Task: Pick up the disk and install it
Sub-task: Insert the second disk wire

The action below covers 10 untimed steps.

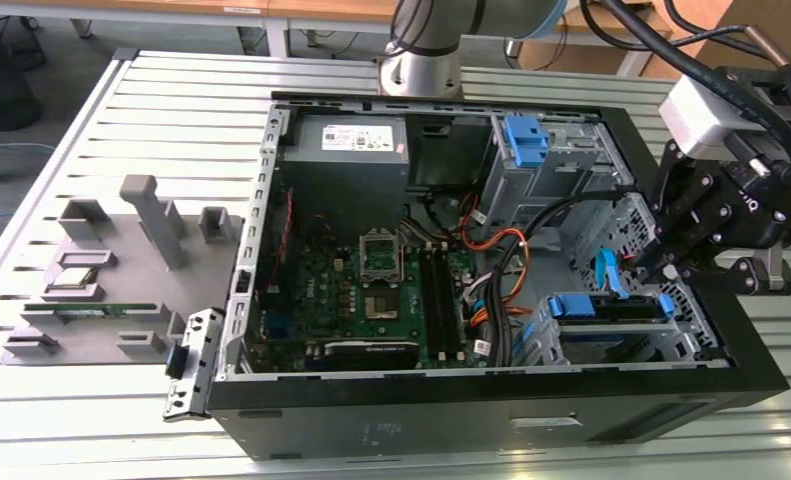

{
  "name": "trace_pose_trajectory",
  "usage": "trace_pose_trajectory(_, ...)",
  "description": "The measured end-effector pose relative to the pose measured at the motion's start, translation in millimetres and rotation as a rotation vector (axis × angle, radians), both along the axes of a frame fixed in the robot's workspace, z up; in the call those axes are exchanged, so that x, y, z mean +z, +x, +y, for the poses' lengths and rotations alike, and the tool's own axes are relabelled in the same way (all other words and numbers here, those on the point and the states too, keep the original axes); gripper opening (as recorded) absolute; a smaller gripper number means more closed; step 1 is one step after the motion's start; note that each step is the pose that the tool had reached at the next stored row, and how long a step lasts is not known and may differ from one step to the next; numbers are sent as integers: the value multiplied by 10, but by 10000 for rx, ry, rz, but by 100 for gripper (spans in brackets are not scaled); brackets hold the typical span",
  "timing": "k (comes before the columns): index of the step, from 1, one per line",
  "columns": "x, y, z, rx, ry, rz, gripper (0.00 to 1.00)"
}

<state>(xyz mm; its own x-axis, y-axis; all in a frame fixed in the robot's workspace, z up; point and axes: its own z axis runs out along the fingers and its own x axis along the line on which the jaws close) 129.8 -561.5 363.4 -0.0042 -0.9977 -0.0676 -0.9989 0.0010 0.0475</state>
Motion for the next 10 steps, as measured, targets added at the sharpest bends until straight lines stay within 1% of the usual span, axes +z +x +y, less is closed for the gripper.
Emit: trace_pose_trajectory(10, 0, 113, 0, -1, 0, 0, 24)
